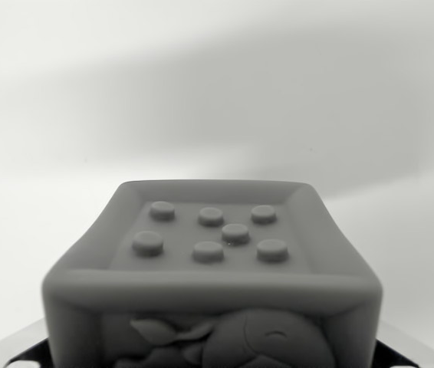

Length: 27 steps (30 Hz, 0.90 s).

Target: Destack cube

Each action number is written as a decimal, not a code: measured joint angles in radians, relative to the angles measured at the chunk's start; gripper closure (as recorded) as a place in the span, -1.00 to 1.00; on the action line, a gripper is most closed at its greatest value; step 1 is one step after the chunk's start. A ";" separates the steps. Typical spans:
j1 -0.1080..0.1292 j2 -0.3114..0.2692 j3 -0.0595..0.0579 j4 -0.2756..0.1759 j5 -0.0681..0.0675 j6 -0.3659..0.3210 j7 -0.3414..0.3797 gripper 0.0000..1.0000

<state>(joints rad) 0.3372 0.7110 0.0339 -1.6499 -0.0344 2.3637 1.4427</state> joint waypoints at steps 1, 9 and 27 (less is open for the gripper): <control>-0.001 0.006 -0.001 0.008 0.000 -0.003 0.002 1.00; -0.002 0.048 -0.003 0.034 0.002 0.008 0.005 1.00; -0.001 0.142 -0.004 0.062 0.002 0.073 0.006 1.00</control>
<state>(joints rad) 0.3360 0.8533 0.0302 -1.5879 -0.0328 2.4364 1.4485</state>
